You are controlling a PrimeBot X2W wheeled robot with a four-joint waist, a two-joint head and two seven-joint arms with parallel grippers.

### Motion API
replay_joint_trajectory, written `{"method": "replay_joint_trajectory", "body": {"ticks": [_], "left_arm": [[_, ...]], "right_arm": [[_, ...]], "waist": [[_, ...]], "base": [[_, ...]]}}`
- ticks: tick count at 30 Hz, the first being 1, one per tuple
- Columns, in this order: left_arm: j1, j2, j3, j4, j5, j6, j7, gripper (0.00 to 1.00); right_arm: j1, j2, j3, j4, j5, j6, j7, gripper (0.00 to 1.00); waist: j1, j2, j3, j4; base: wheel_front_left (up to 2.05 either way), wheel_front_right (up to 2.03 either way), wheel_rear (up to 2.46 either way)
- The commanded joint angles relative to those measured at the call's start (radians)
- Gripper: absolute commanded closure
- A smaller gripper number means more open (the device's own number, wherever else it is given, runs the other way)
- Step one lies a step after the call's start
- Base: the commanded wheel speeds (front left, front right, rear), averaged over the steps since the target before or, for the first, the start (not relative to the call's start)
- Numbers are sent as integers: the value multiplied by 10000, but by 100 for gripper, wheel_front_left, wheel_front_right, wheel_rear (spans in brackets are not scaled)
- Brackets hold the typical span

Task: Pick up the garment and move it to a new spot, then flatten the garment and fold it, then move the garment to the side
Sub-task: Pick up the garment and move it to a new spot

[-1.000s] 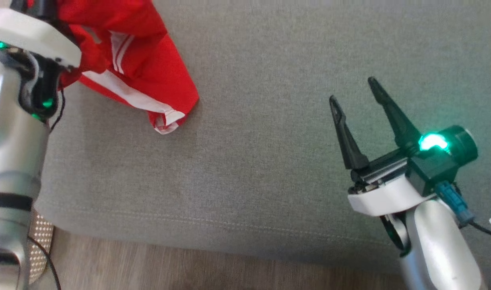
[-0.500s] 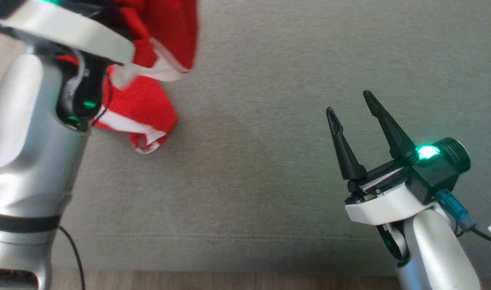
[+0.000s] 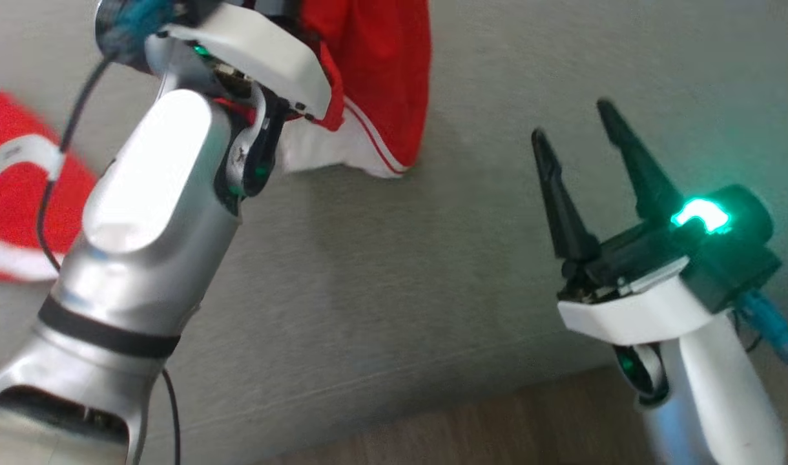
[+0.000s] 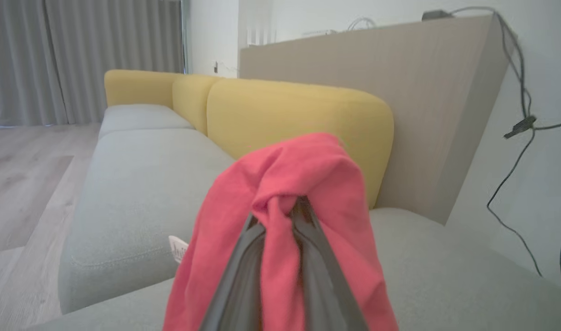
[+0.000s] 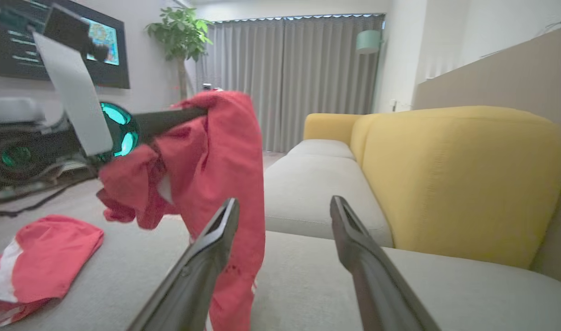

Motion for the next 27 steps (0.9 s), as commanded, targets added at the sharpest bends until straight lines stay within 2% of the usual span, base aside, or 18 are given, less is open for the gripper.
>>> {"method": "replay_joint_trajectory", "body": {"ticks": [1,4,8,10,13,17,20,24,27], "left_arm": [[-763,69,226,234,217,93,-177,100],[-1153,-270,36,1226,418,149,-403,100],[-1519,-662,-195,2159,566,186,-592,100],[-1703,-934,-597,2605,631,-63,-582,0],[-1812,-1200,-1039,2904,373,-427,-677,0],[-1812,-1275,-1536,2850,-124,-711,-867,0],[-1814,-1281,-1767,2659,-461,-615,-1085,0],[-1722,-1243,-1609,2552,-497,-342,-1436,0],[-1249,-838,-1272,2349,-428,-189,-1577,0]], "right_arm": [[-342,63,224,-512,179,-2,-63,0],[-439,63,247,-739,408,-2,-63,0],[-474,63,264,-866,620,-2,-63,0],[-463,63,229,-903,716,-2,-63,0],[-427,63,151,-911,785,-2,-63,0],[-378,63,73,-861,781,-2,-63,0],[-361,63,67,-850,715,-2,-63,0],[-298,63,13,-814,441,-2,-63,0],[-213,63,-112,-756,158,-2,-63,0]], "waist": [[0,0,710,-1236],[0,0,1035,-1872],[0,0,1274,-2388],[0,0,1369,-2597],[0,0,1378,-2709],[0,0,1198,-2566],[0,0,1001,-2196],[0,0,636,-1422],[0,0,271,-747]], "base": [[0,0,0],[0,0,0],[0,0,0],[0,0,0],[0,0,0],[0,0,0],[0,0,0],[0,0,0],[0,0,0]]}}
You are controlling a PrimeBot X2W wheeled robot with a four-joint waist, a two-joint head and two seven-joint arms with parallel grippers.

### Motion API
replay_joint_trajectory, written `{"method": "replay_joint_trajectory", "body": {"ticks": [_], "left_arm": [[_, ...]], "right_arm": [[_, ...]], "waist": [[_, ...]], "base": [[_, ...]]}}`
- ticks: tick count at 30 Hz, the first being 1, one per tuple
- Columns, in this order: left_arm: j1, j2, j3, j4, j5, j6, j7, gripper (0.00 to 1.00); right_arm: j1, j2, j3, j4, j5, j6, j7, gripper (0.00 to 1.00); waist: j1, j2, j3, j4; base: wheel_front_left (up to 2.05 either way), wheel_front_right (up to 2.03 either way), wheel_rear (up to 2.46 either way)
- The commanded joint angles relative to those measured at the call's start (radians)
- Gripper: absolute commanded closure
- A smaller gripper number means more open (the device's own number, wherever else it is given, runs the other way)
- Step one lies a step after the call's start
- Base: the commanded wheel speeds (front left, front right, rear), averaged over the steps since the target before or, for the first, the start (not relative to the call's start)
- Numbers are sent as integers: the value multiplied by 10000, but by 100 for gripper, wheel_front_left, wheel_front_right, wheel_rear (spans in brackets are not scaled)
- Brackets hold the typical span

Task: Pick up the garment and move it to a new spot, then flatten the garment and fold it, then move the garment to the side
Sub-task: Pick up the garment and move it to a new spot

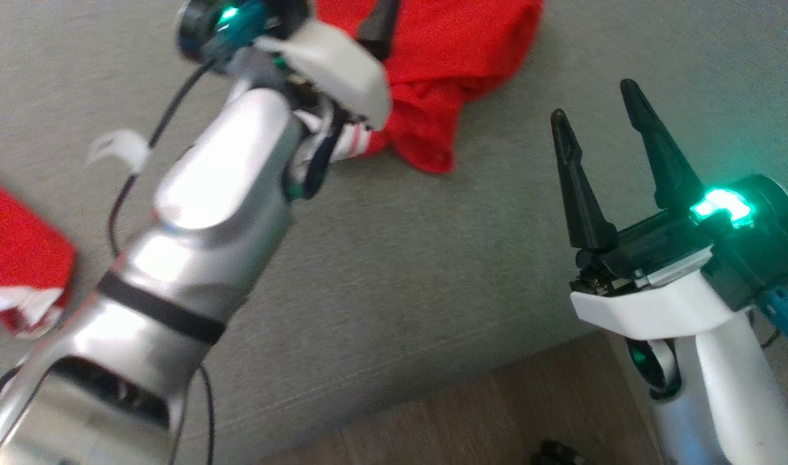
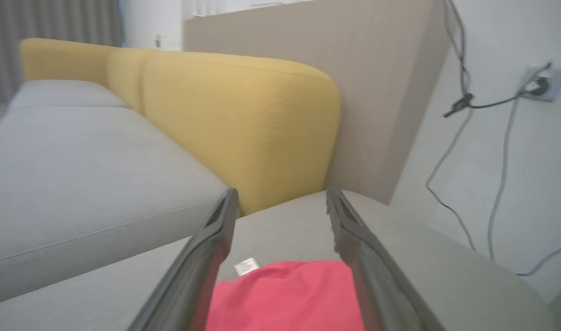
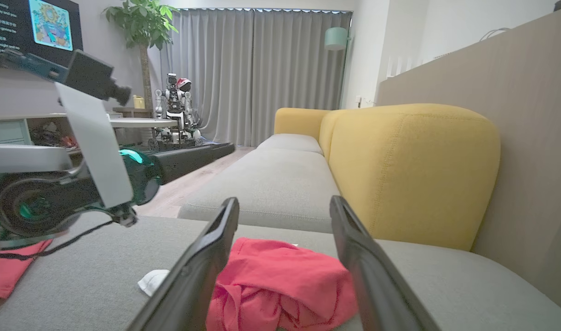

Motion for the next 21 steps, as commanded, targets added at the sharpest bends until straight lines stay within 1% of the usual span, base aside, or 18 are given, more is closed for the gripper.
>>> {"method": "replay_joint_trajectory", "body": {"ticks": [1,5,8,12,16,18,19,21], "left_arm": [[67,453,452,-392,95,91,-105,0],[1503,1142,1255,-1406,235,187,-128,0],[2890,1660,1641,-2087,531,82,-130,0],[4768,1994,2392,-3025,735,94,-131,0],[6463,1926,3020,-3789,929,-24,-132,0],[7121,1723,3350,-4102,1005,-86,-132,0],[7662,1493,3708,-4390,1177,-143,-132,0],[8148,1258,4050,-4691,1500,-185,-132,0]], "right_arm": [[-4,53,87,-275,-122,-2,-63,0],[207,53,-225,-125,-494,-2,-63,0],[419,53,-304,-15,-785,-2,-63,0],[750,53,-314,136,-1055,-2,-63,0],[1127,53,-575,205,-1113,-2,-63,0],[1330,53,-716,244,-1147,-2,-63,0],[1469,53,-736,287,-1170,-2,-63,0],[1558,53,-671,325,-1203,-2,-63,0]], "waist": [[0,0,-564,808],[0,0,-1118,1756],[0,0,-1516,2338],[0,0,-1969,2886],[0,0,-2348,3347],[0,0,-2478,3553],[0,0,-2602,3682],[0,0,-2692,3737]], "base": [[0,0,0],[0,0,0],[0,0,0],[0,0,0],[0,0,0],[0,0,0],[0,0,0],[0,0,0]]}}
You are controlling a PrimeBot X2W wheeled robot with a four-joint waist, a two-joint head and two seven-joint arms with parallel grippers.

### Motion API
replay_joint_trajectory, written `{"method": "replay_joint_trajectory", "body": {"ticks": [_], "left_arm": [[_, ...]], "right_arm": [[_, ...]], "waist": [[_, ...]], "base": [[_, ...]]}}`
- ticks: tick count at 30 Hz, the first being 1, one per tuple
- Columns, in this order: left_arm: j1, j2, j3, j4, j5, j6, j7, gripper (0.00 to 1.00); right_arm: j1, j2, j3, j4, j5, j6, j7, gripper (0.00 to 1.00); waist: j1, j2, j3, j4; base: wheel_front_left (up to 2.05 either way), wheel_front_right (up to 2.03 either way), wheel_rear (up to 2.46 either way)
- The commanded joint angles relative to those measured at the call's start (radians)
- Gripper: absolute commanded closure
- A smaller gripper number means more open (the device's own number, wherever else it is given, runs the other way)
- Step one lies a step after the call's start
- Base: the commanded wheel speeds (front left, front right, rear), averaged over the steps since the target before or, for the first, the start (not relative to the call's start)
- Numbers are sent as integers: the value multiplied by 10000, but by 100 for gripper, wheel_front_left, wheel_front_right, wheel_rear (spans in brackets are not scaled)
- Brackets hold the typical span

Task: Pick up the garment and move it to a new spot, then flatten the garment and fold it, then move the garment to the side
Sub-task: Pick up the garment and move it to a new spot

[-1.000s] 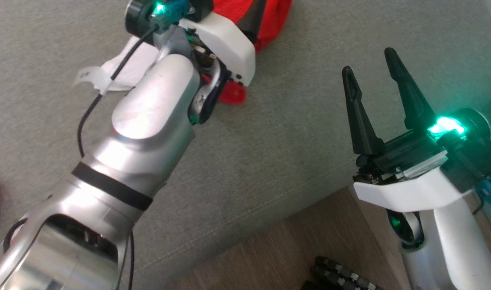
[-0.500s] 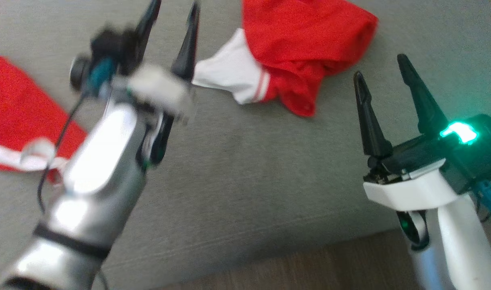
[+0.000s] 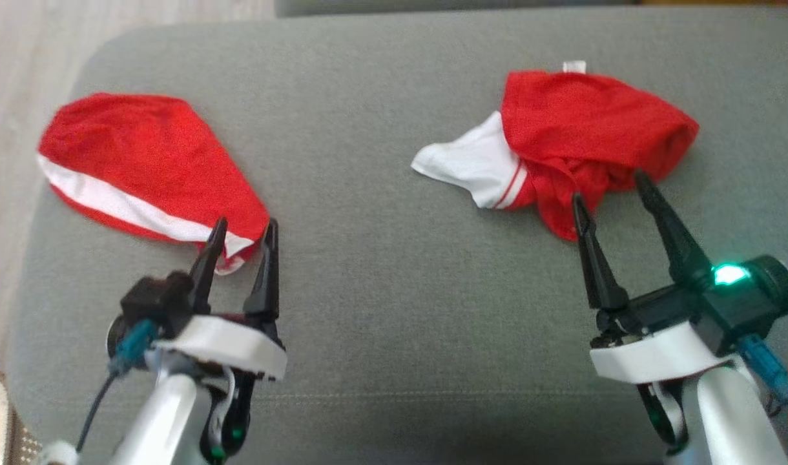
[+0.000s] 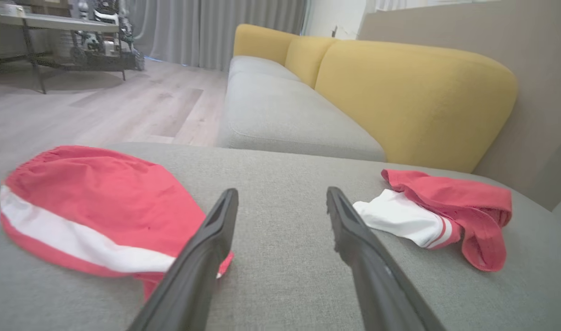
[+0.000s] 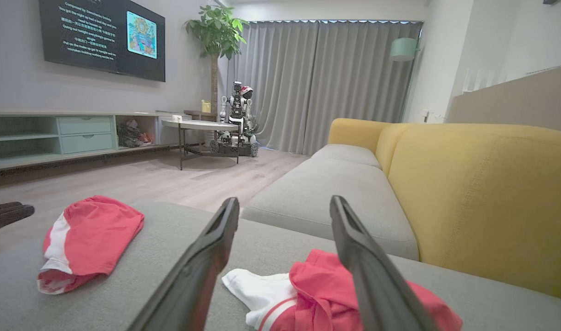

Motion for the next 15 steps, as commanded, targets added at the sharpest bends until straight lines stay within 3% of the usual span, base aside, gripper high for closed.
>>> {"method": "replay_joint_trajectory", "body": {"ticks": [1,9,15], "left_arm": [[-238,-12,564,-538,246,-22,-60,0],[1005,-858,1610,-1308,1615,-813,-60,0],[1168,-1259,2134,-1368,2021,-1266,-60,0]], "right_arm": [[-139,42,245,-314,-74,-2,-63,0],[22,42,283,-263,-46,-2,-63,0],[-25,42,297,-240,-59,-2,-63,0]], "waist": [[0,-1,-287,257],[0,-1,-353,352],[0,-1,-256,369]], "base": [[0,0,0],[0,0,0],[0,0,0]]}}
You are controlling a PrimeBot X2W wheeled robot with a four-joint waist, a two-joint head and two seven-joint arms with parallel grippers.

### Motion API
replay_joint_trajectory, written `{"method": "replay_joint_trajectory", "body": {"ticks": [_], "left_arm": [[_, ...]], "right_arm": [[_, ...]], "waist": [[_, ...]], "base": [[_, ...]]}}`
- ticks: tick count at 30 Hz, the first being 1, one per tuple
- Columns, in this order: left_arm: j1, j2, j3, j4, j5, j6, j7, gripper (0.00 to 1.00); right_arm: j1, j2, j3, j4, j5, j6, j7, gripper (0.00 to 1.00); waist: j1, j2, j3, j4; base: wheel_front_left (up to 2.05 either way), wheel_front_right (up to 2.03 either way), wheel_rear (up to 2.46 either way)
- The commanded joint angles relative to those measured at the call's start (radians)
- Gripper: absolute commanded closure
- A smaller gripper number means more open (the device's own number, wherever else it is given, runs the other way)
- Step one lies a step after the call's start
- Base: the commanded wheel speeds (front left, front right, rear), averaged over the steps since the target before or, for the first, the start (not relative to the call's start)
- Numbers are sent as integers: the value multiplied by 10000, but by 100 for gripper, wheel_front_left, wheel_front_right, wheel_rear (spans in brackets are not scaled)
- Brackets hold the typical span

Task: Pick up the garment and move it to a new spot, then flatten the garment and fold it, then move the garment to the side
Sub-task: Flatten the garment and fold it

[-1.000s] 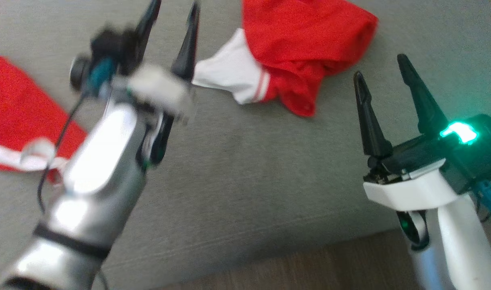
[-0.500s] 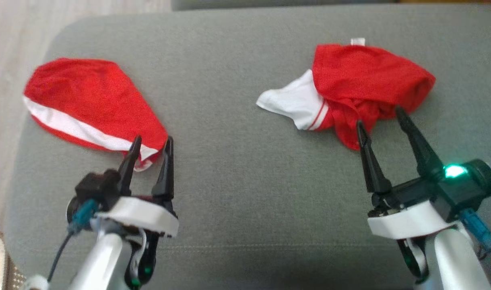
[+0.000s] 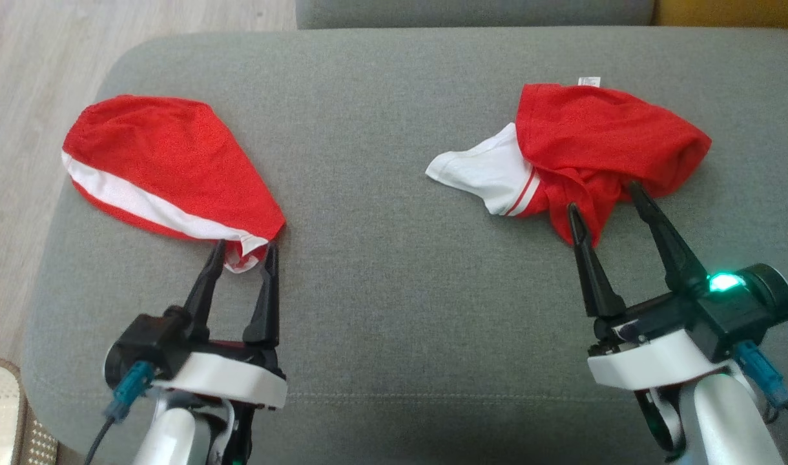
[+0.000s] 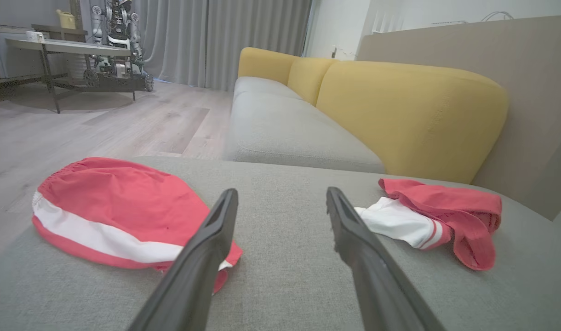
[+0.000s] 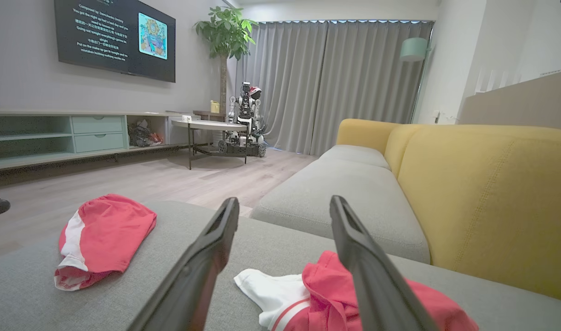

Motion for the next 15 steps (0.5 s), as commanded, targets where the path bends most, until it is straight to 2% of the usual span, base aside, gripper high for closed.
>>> {"method": "replay_joint_trajectory", "body": {"ticks": [1,8,15], "left_arm": [[-322,-26,486,-397,81,-55,-60,0],[-548,-154,668,-317,215,-251,-60,0],[-985,-168,386,-317,-34,-212,-60,0]], "right_arm": [[-275,34,243,-303,-39,-2,-63,0],[-618,34,182,215,-333,-2,-63,0],[-1574,34,-67,1271,-1358,-2,-63,0]], "waist": [[1,-1,89,-6],[1,-1,510,193],[1,-1,1247,620]], "base": [[0,0,0],[0,0,0],[0,0,0]]}}
